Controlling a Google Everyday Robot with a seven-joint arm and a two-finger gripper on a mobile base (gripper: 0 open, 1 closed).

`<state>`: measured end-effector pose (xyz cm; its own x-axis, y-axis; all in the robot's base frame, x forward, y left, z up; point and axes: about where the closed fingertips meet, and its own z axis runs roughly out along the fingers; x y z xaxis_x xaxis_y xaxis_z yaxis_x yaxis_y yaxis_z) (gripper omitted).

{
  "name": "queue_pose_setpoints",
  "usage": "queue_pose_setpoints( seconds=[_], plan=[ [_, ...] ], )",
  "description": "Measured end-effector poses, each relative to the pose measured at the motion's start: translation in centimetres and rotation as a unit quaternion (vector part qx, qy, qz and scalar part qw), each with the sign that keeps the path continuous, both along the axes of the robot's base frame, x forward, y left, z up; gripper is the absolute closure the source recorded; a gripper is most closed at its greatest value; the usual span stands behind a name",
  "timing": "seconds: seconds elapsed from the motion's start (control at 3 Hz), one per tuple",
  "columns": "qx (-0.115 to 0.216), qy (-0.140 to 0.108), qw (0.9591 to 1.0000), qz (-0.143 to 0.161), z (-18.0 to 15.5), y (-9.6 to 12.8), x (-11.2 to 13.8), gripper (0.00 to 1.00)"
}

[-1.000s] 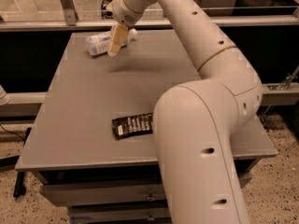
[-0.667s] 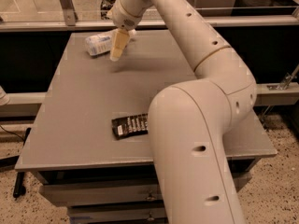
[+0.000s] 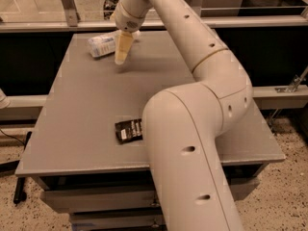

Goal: Place blue plastic bottle upright

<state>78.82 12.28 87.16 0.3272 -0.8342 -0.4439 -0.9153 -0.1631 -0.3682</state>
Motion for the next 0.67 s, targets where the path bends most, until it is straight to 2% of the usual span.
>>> queue_pose_setpoints(
  seconds=[0.67],
  plan=[
    [-0.021, 0.004, 0.9997, 0.011, -1.08, 0.65, 0.53, 0.0]
  ],
)
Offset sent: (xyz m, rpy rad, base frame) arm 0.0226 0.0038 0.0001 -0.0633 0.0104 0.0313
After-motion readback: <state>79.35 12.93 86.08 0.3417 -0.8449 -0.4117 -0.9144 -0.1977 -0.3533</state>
